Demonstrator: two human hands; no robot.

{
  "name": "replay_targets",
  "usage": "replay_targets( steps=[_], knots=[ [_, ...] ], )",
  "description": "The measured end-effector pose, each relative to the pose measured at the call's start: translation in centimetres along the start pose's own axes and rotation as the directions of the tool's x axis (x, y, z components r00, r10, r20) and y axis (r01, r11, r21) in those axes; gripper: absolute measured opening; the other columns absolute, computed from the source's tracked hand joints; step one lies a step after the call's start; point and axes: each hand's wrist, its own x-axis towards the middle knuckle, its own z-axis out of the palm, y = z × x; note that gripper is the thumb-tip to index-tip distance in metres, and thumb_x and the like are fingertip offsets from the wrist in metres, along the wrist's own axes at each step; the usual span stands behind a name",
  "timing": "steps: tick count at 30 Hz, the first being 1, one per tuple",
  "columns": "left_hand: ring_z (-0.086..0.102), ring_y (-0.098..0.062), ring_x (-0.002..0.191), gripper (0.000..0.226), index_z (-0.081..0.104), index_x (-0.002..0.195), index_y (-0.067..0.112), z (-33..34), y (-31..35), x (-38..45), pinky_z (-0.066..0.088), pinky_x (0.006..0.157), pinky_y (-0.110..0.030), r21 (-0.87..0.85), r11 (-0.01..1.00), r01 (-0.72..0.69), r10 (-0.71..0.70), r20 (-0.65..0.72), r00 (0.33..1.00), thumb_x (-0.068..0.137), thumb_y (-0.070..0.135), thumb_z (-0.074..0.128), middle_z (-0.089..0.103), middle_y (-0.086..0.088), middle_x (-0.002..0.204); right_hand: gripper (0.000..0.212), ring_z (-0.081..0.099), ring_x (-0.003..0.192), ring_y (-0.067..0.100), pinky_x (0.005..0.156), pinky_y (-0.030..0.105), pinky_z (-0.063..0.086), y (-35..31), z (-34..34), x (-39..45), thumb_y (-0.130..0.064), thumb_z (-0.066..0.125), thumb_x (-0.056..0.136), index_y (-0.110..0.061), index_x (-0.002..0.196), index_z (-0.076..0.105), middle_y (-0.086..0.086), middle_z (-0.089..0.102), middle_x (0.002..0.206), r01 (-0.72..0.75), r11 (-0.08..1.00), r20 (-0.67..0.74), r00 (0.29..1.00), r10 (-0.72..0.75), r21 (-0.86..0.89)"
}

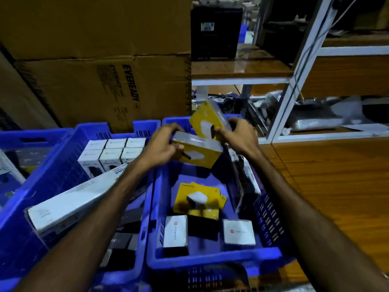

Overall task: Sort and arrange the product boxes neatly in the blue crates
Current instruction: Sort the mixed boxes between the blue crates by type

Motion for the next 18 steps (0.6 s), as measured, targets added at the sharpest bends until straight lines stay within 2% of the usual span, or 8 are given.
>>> replay_targets(
  steps=[2,3,6,9,11,13,15,18],
  knots=[
    [0.064,-0.015,0.086,0.043,0.063,0.108,0.021,-1.9,0.1,-2.1,0.051,0.077,-0.034,-0.168,0.983,0.070,-0.089,-0.105,0.990,0.079,-0.005,0.080,0.067,-0.004,0.104,0.039,0.069,0.081,0.021,0.077,0.046,0.058,-0.6,-0.8,-0.9,-0.055,0.069,0.077,-0.020,0.091,0.068,-0.003,0.073,0.086,-0.049,0.947,-0.036,0.997,0.064,0.318],
    [0.064,-0.011,0.080,0.041,0.063,0.108,0.019,-2.6,0.2,-3.4,0.054,0.075,-0.034,-0.267,0.959,0.094,-0.132,-0.127,0.983,0.081,-0.008,0.078,0.067,-0.004,0.103,0.037,0.066,0.075,0.022,0.072,0.043,0.056,-1.0,-1.0,-1.4,-0.050,0.072,0.078,-0.014,0.085,0.064,0.000,0.070,0.081,-0.067,0.892,-0.046,0.994,0.098,0.447],
    [0.067,-0.011,0.081,0.032,0.062,0.113,0.008,-4.6,0.7,-8.4,0.060,0.070,-0.033,-0.490,0.856,0.167,-0.287,-0.182,0.940,0.088,-0.010,0.071,0.066,-0.013,0.109,0.033,0.050,0.068,0.017,0.065,0.037,0.039,-3.2,-0.4,-3.5,-0.045,0.077,0.073,-0.017,0.080,0.062,0.002,0.054,0.070,-0.125,0.730,0.024,0.989,0.148,0.672],
    [0.066,-0.027,0.101,0.035,0.067,0.115,0.012,-6.5,0.0,-13.8,0.056,0.088,-0.046,-0.611,0.772,0.175,-0.396,-0.247,0.885,0.083,0.005,0.080,0.068,-0.023,0.121,0.021,0.051,0.059,0.014,0.061,0.032,0.041,-5.7,1.5,-5.8,-0.031,0.077,0.084,-0.020,0.079,0.060,-0.009,0.054,0.056,-0.210,0.636,0.168,0.978,0.127,0.743],
    [0.065,-0.029,0.101,0.042,0.067,0.119,0.009,-8.0,-0.2,-17.1,0.052,0.090,-0.051,-0.660,0.728,0.185,-0.466,-0.280,0.839,0.081,0.013,0.084,0.067,-0.027,0.124,0.016,0.049,0.055,0.012,0.058,0.028,0.040,-7.6,2.8,-7.1,-0.024,0.072,0.090,-0.019,0.087,0.057,-0.011,0.053,0.053,-0.254,0.601,0.255,0.963,0.086,0.758],
    [0.069,-0.026,0.090,0.036,0.067,0.117,0.009,-10.1,-0.5,-20.2,0.058,0.080,-0.043,-0.683,0.704,0.193,-0.529,-0.323,0.785,0.084,0.014,0.077,0.073,-0.018,0.112,0.017,0.051,0.054,0.013,0.054,0.026,0.041,-10.1,4.5,-8.4,-0.021,0.072,0.091,-0.015,0.098,0.057,-0.007,0.056,0.056,-0.267,0.593,0.298,0.953,0.048,0.760],
    [0.071,-0.016,0.071,0.024,0.065,0.112,0.008,-12.2,-0.7,-22.7,0.062,0.063,-0.029,-0.716,0.673,0.186,-0.581,-0.356,0.732,0.088,0.007,0.069,0.076,-0.005,0.093,0.023,0.057,0.053,0.010,0.050,0.022,0.043,-12.8,6.1,-9.6,-0.017,0.072,0.090,-0.011,0.107,0.058,-0.004,0.063,0.064,-0.265,0.603,0.322,0.947,0.014,0.753],
    [0.068,-0.008,0.060,0.026,0.063,0.110,0.005,-15.4,-1.7,-26.5,0.059,0.054,-0.022,-0.725,0.668,0.168,-0.627,-0.426,0.652,0.084,0.008,0.068,0.073,0.001,0.082,0.028,0.062,0.052,0.003,0.049,0.017,0.045,-16.8,8.9,-11.6,-0.014,0.074,0.089,-0.013,0.111,0.056,0.001,0.069,0.074,-0.257,0.621,0.372,0.926,-0.061,0.741]
  ],
)
